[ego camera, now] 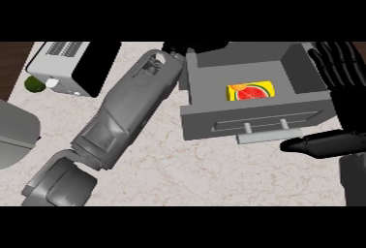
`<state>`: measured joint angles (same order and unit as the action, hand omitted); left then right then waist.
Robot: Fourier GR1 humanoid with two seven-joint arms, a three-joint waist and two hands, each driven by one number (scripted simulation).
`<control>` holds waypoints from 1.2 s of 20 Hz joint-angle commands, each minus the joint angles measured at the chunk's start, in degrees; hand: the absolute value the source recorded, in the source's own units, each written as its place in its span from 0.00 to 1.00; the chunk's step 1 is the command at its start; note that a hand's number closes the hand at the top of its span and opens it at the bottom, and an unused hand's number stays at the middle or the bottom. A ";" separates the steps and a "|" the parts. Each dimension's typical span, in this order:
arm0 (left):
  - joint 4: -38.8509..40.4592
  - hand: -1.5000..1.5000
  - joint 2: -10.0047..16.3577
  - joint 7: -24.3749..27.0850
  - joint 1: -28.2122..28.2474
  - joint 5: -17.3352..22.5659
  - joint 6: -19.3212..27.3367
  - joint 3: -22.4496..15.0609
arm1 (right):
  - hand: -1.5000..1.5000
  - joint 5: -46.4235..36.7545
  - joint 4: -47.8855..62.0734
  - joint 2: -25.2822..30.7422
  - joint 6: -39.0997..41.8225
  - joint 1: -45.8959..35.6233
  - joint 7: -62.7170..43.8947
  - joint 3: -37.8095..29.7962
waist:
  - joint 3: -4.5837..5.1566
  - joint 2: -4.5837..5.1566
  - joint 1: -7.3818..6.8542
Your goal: Pick up the cup, place it into the drawer and close the drawer
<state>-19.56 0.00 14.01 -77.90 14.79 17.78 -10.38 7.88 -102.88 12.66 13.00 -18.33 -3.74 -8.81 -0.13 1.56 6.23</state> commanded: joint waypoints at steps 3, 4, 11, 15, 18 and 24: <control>3.28 1.00 0.00 -1.69 3.01 1.99 -3.55 -7.59 | 0.00 -1.12 1.16 -1.57 -0.48 -2.74 -0.32 2.73 | 0.00 0.46 2.70; 4.01 1.00 0.00 -1.89 1.56 1.90 -2.98 -7.20 | 0.00 0.06 0.74 -0.26 1.83 -0.64 1.53 1.79 | -0.05 0.78 3.83; 1.87 0.00 0.00 3.07 5.35 6.77 -3.07 -8.01 | 0.00 2.14 1.70 -0.31 4.32 -2.30 1.71 2.98 | 0.02 1.48 5.57; -0.72 0.00 0.00 5.53 5.37 11.57 -3.14 -6.34 | 1.00 7.73 2.33 -2.32 9.43 -5.48 -1.16 7.90 | 0.10 1.72 6.33; -3.65 0.00 0.00 7.78 4.33 15.34 -6.35 -5.13 | 1.00 10.88 2.54 -1.24 15.19 -6.23 -1.17 10.65 | 0.14 1.16 4.63; -3.01 0.00 0.00 12.72 4.46 19.38 -1.96 -3.13 | 1.00 7.80 1.11 7.54 25.31 -1.78 -7.04 17.09 | 0.15 0.19 2.78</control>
<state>-22.55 0.00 24.55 -73.05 31.68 14.60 -14.84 17.30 -101.20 15.15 32.30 -22.21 -8.23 5.02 0.03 2.29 10.41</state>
